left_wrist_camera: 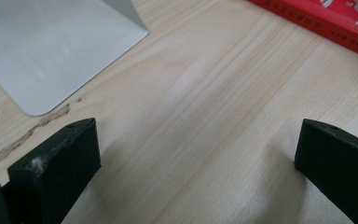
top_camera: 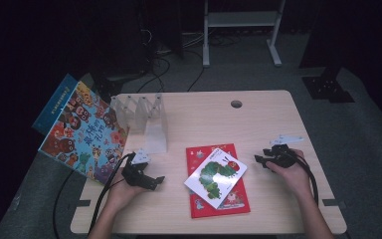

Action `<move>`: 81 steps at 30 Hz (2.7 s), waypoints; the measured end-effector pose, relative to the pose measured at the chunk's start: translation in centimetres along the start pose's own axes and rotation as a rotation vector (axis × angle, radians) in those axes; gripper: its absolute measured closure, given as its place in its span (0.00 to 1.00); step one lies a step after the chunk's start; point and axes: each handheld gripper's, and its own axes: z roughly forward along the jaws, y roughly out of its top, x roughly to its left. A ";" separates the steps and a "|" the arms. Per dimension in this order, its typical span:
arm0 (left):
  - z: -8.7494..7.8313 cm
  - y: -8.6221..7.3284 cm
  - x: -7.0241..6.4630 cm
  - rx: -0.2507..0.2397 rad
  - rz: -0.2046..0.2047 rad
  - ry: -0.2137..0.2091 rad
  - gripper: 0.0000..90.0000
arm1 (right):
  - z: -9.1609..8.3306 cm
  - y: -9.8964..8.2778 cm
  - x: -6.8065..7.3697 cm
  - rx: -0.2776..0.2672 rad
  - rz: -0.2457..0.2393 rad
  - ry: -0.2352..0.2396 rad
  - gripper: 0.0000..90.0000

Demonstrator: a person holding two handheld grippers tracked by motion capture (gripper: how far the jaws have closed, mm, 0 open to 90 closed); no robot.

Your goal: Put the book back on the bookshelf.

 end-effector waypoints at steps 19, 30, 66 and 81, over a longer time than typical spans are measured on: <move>0.1 0.0 0.1 -0.002 -0.008 0.008 0.00 | -2.5 -2.5 7.1 -0.009 -0.081 0.173 0.53; 0.0 0.0 0.2 -0.002 -0.021 0.021 0.00 | -2.3 -2.4 9.4 -0.022 -0.148 0.215 0.53; 0.0 0.0 0.2 -0.003 -0.014 0.013 0.00 | 1.5 1.6 11.7 0.020 -0.235 0.225 0.54; 0.0 0.0 0.2 -0.003 -0.014 0.012 0.00 | 2.9 2.7 11.6 0.012 -0.241 0.229 0.55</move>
